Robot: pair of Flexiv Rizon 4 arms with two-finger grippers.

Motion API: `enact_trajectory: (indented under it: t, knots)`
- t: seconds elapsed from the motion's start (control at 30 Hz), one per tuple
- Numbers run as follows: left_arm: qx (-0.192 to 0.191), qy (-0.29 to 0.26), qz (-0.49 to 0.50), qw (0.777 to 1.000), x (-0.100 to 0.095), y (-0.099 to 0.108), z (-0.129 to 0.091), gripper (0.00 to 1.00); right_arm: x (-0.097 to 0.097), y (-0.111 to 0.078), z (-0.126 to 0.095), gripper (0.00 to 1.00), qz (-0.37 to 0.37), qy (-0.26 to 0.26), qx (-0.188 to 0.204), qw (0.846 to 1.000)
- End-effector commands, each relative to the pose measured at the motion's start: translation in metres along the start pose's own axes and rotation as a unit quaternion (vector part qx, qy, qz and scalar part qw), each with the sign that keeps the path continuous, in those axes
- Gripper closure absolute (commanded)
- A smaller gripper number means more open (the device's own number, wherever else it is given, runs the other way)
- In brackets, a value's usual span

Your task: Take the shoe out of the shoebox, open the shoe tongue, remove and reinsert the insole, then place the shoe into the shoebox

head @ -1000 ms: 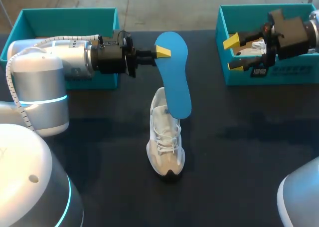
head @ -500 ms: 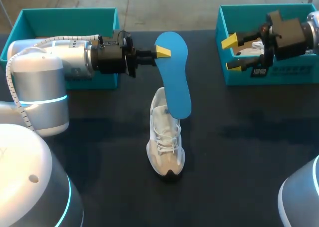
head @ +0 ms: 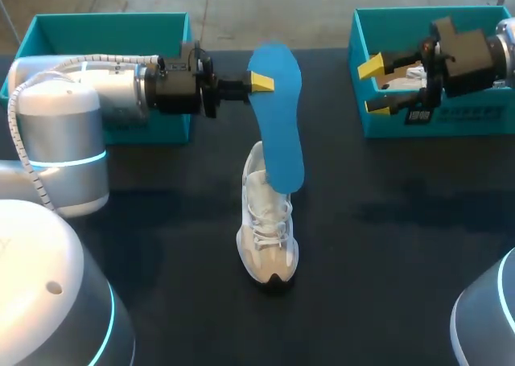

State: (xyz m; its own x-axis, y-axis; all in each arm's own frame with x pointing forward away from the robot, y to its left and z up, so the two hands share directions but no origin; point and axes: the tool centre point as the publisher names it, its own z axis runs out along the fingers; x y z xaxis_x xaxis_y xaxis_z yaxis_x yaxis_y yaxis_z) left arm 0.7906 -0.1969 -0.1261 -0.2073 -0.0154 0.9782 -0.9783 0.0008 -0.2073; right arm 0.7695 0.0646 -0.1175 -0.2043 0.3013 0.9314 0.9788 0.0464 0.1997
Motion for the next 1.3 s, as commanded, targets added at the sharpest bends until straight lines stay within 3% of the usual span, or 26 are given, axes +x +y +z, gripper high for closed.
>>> enact_trajectory:
  t: [0.03,0.13,0.43,0.5,0.57,0.6,0.67,1.2,1.27,1.3]
  knots:
    - [0.012,-0.015,0.185,0.983,-0.004,-0.005,-0.006,1.00,0.000,0.001,0.002,0.00,0.000,-0.001,0.000,1.000]
    - [0.019,0.005,0.235,0.972,-0.005,-0.008,-0.006,1.00,0.000,0.001,0.002,0.00,0.000,-0.001,0.000,1.000]
    - [-0.003,0.012,0.423,0.906,0.000,-0.016,-0.005,1.00,0.000,0.001,0.002,0.00,0.000,-0.001,0.000,1.000]
    - [-0.009,0.008,0.473,0.881,0.002,-0.017,-0.005,1.00,0.000,0.001,0.002,0.00,0.000,-0.001,0.000,1.000]
    - [-0.024,0.004,0.568,0.823,0.003,-0.020,-0.006,1.00,0.000,0.001,0.002,0.00,0.000,-0.001,0.000,1.000]
    - [-0.024,0.005,0.573,0.820,0.004,-0.021,-0.006,1.00,0.000,0.001,0.002,0.00,0.000,-0.001,0.000,1.000]
    - [-0.029,0.007,0.623,0.782,0.006,-0.024,-0.007,1.00,0.000,0.001,0.002,0.00,0.000,-0.001,0.000,1.000]
    - [-0.025,0.009,0.630,0.777,0.005,-0.027,-0.009,1.00,0.000,0.001,0.002,0.00,0.000,-0.001,0.000,1.000]
    - [-0.049,0.016,0.738,0.673,0.002,-0.022,-0.010,1.00,0.000,0.001,0.002,0.00,0.000,-0.001,0.000,1.000]
    - [-0.055,0.020,0.770,0.636,0.003,-0.020,-0.009,1.00,0.000,0.001,0.002,0.00,0.000,-0.001,0.000,1.000]
